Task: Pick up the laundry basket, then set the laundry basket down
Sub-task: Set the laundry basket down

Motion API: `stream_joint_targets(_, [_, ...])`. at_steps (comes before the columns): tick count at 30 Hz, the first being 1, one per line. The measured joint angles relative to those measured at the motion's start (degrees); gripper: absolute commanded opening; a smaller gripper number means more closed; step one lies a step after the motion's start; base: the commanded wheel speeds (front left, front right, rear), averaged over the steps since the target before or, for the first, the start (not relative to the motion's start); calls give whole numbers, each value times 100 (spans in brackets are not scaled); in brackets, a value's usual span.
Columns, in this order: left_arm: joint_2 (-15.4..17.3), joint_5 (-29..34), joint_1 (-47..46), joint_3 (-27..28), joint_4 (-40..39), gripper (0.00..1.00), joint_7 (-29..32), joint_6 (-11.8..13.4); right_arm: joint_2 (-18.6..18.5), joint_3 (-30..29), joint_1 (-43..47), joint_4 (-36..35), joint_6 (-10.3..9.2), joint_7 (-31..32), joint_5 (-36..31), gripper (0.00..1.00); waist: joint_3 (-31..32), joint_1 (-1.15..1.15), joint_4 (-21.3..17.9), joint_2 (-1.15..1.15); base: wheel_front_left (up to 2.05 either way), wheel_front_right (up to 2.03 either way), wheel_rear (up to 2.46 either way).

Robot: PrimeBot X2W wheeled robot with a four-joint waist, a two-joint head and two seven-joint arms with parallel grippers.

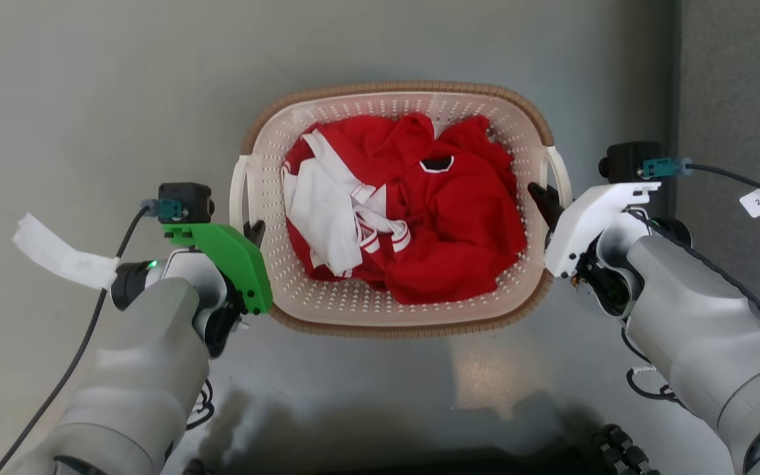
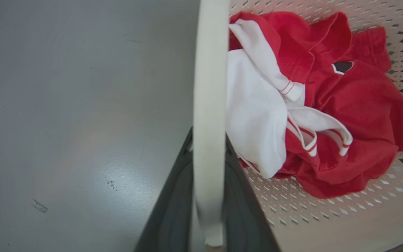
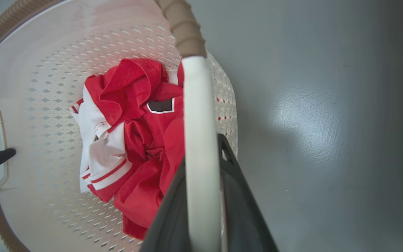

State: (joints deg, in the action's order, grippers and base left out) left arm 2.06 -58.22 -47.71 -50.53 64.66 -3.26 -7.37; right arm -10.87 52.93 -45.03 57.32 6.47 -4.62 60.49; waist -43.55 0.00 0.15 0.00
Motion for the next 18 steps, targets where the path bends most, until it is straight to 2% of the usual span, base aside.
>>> stream_joint_targets(18, [-76,156,-216,-102,266,0,-236,-3,-3,155,-157,55,0,-142,121,0,-451,0,75,0,0,0,0])
